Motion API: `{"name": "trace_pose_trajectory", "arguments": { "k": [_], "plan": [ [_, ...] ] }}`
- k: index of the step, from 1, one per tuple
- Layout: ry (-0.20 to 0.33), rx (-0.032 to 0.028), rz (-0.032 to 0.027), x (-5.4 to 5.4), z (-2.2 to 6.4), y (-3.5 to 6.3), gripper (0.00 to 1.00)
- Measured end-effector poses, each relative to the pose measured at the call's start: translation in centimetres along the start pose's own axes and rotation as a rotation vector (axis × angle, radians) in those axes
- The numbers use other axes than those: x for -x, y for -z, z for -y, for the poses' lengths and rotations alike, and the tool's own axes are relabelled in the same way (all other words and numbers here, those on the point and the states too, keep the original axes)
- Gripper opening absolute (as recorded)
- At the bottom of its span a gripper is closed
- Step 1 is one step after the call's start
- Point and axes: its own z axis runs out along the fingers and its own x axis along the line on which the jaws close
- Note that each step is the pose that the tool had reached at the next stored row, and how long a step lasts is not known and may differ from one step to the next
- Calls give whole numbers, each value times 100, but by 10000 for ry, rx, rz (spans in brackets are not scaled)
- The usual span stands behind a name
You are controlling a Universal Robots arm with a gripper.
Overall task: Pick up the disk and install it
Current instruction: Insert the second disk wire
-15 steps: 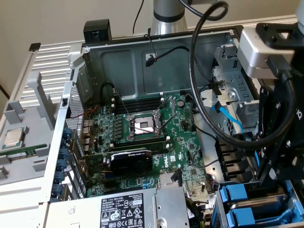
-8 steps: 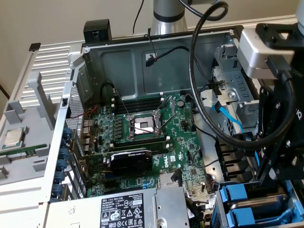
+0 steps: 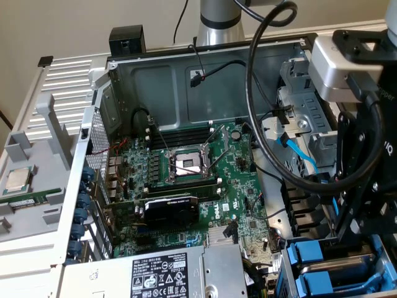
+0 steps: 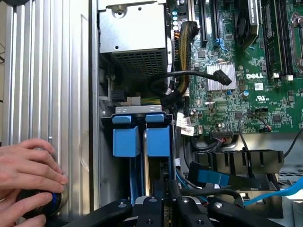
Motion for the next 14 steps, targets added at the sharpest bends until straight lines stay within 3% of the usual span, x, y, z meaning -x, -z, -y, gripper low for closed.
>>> {"name": "trace_pose_trajectory", "arguments": {
  "k": [4,10,14],
  "plan": [
    [3,2,32,0,-1,2,17],
    [21,10,200,-14,-2,19,17],
    [22,10,203,-16,-1,19,17]
  ]
}}
